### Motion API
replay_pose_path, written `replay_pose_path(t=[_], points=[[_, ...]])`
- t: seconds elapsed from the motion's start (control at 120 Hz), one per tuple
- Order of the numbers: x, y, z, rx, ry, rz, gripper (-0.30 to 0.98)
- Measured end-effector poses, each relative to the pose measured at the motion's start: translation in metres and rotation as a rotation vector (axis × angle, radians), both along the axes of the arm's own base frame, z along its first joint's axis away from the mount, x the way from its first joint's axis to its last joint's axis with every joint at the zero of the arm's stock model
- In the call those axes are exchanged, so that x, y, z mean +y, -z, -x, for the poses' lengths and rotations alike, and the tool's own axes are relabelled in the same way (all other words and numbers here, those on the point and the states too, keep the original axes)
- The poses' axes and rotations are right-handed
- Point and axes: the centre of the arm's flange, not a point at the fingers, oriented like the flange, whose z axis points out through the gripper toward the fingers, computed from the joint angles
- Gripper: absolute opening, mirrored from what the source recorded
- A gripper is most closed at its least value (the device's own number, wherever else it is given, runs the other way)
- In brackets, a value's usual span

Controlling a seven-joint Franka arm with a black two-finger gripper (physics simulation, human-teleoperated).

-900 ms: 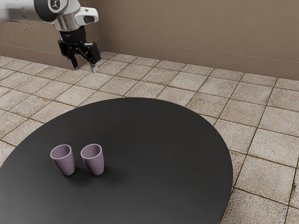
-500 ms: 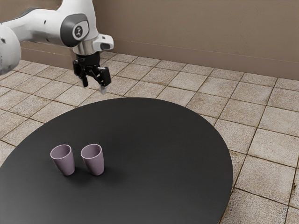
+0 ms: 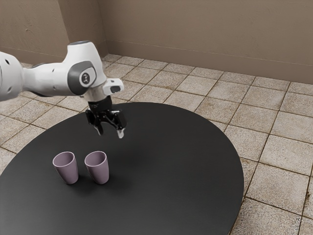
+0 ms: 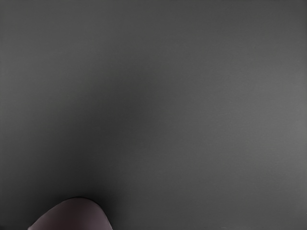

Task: Place the right cup onto the left cup

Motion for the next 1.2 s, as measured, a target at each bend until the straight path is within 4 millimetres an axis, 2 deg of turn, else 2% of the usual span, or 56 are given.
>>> replay_pose_path(t=[0.092,0.217,0.325,0.467,0.717,0.942,1.1,1.2], points=[[0.003,0.009,0.022,0.021,-0.041,-0.035,0.67],[0.004,0.034,0.033,0.046,-0.120,-0.074,0.67],[-0.008,0.048,0.031,0.037,-0.177,-0.094,0.67],[-0.024,0.052,0.027,0.018,-0.245,-0.094,0.67],[-0.012,0.070,0.031,0.035,-0.401,-0.086,0.67],[-0.011,0.087,0.028,0.046,-0.473,-0.103,0.66],[-0.008,0.094,0.027,0.051,-0.512,-0.112,0.60],[-0.005,0.096,0.027,0.054,-0.535,-0.114,0.51]])
